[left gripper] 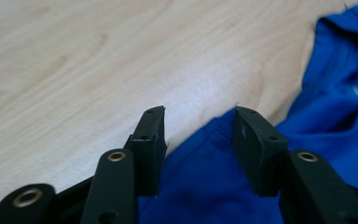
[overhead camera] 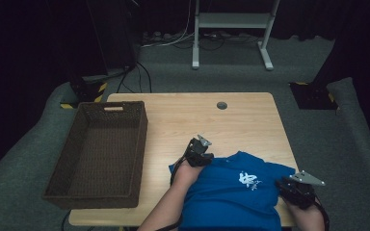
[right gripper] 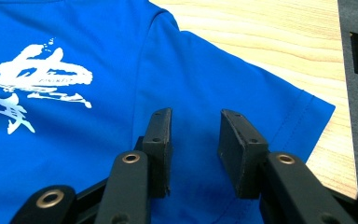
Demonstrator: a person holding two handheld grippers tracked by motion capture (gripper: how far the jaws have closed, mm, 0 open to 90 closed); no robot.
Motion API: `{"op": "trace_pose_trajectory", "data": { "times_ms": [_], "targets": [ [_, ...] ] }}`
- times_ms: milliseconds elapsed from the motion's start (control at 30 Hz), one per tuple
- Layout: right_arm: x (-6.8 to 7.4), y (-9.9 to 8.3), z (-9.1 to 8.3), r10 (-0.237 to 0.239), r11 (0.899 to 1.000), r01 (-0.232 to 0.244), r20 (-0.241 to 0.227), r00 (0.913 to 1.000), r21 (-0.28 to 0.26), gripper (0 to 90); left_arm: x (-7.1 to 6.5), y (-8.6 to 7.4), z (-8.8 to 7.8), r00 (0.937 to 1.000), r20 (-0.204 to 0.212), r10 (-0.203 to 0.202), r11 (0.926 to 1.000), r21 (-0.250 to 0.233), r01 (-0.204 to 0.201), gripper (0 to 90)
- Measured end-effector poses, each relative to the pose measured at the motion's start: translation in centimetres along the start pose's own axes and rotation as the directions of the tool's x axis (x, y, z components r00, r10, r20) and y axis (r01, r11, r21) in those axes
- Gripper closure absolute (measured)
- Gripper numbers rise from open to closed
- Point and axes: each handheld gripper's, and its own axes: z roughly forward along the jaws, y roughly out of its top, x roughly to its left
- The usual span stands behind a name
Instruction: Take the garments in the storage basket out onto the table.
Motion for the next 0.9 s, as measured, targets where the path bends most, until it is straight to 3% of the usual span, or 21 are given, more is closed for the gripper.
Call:
{"op": "trace_pose_trajectory", "data": {
  "times_ms": [67,200,233,300,367,467,533,567,667,733,800,900],
  "targets": [
    [0.0,0.0,0.0,0.001,1.000,-0.001,0.000,1.0000,0.000,64.7,0.0,-0.3,-0.2,0.9999,0.013,-0.011,0.9999,-0.005,0.011,60.1],
    [0.0,-0.1,0.0,0.005,1.000,-0.005,0.000,1.0000,-0.003,64.7,-0.2,-0.7,-0.5,0.9994,0.030,0.021,0.9997,-0.014,-0.020,75.9],
    [0.0,-0.1,0.0,0.005,1.000,-0.005,0.001,1.0000,-0.002,64.7,-0.4,-0.7,-0.5,0.9993,0.019,0.033,0.9994,-0.015,-0.032,83.2],
    [0.0,-0.1,0.0,0.005,1.000,-0.005,0.001,1.0000,-0.004,64.7,-0.4,-0.7,-0.6,0.9995,-0.003,0.032,0.9989,-0.034,-0.032,85.7],
    [0.0,-0.1,0.0,0.005,1.000,-0.005,0.001,1.0000,-0.006,64.7,-0.1,-0.4,-1.1,0.9991,-0.036,0.020,0.9962,-0.084,-0.023,86.1],
    [0.0,-0.2,0.0,0.007,1.000,-0.007,0.003,1.0000,-0.009,64.8,0.2,0.0,-2.4,0.9952,-0.098,-0.006,0.9804,-0.197,-0.013,86.0],
    [0.0,-0.2,0.0,0.008,1.000,-0.008,0.002,1.0000,-0.009,64.7,0.1,0.0,-2.7,0.9933,-0.115,-0.011,0.9754,-0.220,-0.015,85.6],
    [0.0,-0.2,0.0,0.006,1.000,-0.006,0.002,1.0000,-0.011,64.7,0.1,-0.1,-2.5,0.9931,-0.117,-0.011,0.9766,-0.215,-0.014,85.0],
    [0.0,-0.2,0.0,0.007,1.000,-0.007,-0.001,1.0000,-0.013,64.7,0.2,-0.7,-1.4,0.9941,-0.107,-0.015,0.9916,-0.130,0.001,81.0],
    [0.0,-0.2,-0.1,0.007,1.000,-0.007,-0.001,1.0000,-0.012,64.7,0.3,-1.2,-0.9,0.9957,-0.087,-0.033,0.9960,-0.085,0.025,76.4],
    [0.0,-0.3,-0.1,0.006,1.000,-0.006,-0.002,1.0000,-0.013,64.7,0.4,-1.5,-1.2,0.9951,-0.090,-0.040,0.9959,-0.084,0.032,67.3],
    [0.1,0.0,-0.1,-0.002,1.000,0.002,0.005,1.0000,0.004,64.5,0.7,-1.9,-2.7,0.9931,-0.102,-0.057,0.9915,-0.123,0.044,56.5]
  ]
}}
